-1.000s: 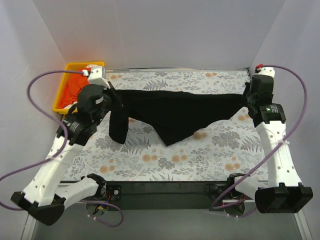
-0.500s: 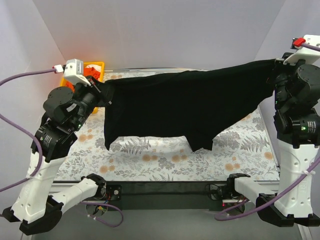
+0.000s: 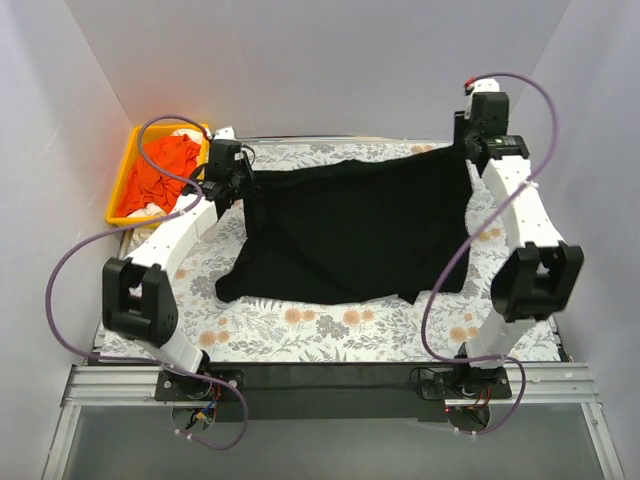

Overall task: Fold and stack the t-shirts
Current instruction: Flatten the tshirt out

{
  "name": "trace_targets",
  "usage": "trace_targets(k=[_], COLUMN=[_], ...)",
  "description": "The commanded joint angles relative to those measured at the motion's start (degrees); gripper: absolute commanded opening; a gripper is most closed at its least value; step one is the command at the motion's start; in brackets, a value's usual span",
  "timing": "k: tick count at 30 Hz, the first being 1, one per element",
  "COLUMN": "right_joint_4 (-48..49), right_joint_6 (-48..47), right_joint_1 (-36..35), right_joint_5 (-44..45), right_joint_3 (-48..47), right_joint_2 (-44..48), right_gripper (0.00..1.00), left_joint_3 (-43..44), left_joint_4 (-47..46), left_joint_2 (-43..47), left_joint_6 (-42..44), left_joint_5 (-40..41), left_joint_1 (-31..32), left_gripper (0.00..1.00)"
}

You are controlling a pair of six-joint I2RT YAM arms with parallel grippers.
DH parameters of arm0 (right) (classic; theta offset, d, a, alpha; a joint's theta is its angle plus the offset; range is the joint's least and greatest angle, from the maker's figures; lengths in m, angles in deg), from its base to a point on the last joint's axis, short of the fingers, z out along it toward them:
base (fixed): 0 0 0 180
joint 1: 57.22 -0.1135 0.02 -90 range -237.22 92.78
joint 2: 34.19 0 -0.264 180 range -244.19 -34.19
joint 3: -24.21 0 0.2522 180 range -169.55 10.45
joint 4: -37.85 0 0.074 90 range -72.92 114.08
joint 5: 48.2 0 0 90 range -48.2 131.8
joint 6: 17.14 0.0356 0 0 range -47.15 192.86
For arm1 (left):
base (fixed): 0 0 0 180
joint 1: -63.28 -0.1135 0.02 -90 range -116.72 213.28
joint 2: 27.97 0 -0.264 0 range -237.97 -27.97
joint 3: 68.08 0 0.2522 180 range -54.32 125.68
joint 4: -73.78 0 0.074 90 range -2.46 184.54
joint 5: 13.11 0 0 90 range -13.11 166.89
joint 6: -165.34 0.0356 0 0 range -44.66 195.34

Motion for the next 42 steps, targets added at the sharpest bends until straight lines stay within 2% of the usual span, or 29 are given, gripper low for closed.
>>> trace_targets(k=[1,3,4,5,8,9,11,12,13,16,19,23,28,35,42], right_joint_4=[2.40,0.99,0.29,0.19,-0.77,-1.04,-1.56,-1.83,-2.09,-3.59,-3.94,-4.12,-4.03,-3.42,-1.13], right_joint_6=[3.18,3.90,5.73,6.27,9.08,9.87,12.58,13.38,14.35,17.16,19.19,19.98,20.68,20.69,20.95], right_joint_1=[0.08,-0.10,-0.18,-0.36,-1.24,-1.50,-2.20,-2.38,-2.73,-3.52,-3.70,-3.61,-3.70,-3.70,-3.70], right_joint_5=[-0.43,-1.93,-2.90,-3.69,-7.91,-9.05,-12.91,-14.23,-16.42,-20.36,-22.06,-23.73,-25.23,-22.86,-23.20], right_joint_3=[-5.59,-5.78,-4.82,-1.42,5.54,11.13,16.96,23.25,26.01,38.22,48.66,56.16,59.52,61.37,62.77], right_joint_2=[-4.67,-5.21,-4.69,-3.81,1.72,5.21,8.92,12.59,14.54,21.49,27.29,31.26,30.56,28.81,27.05], right_gripper=[0.48,0.63,0.65,0.68,0.71,0.71,0.71,0.71,0.71,0.70,0.69,0.67,0.66,0.64,0.61], left_joint_3=[5.29,8.19,8.47,8.21,1.64,-3.60,-8.99,-12.15,-16.97,-25.59,-33.15,-39.76,-42.24,-43.82,-45.93], left_joint_4=[-7.31,-6.70,-6.00,-4.69,-1.17,-0.03,3.66,4.98,6.56,16.56,19.22,17.39,16.68,15.19,10.88], left_joint_2=[-3.82,-6.46,-6.39,-5.86,0.71,5.95,11.95,14.77,20.28,26.72,32.78,37.81,35.02,31.94,29.30], left_joint_6=[-0.69,-0.52,-0.43,-0.17,-1.30,-2.18,-5.96,-7.71,-9.73,-16.94,-22.48,-24.95,-27.67,-28.99,-28.21], left_joint_5=[-0.68,-1.39,-1.74,-2.52,-2.01,-1.74,-0.95,0.01,1.15,5.63,7.92,9.24,8.81,9.51,9.42], left_joint_1=[-3.34,-3.87,-3.88,-3.88,-3.88,-3.88,-3.88,-3.88,-3.96,-4.14,-4.14,-4.23,-4.23,-4.23,-4.23], left_gripper=[0.33,0.48,0.54,0.68,0.83,0.84,0.84,0.84,0.84,0.81,0.77,0.74,0.73,0.70,0.48])
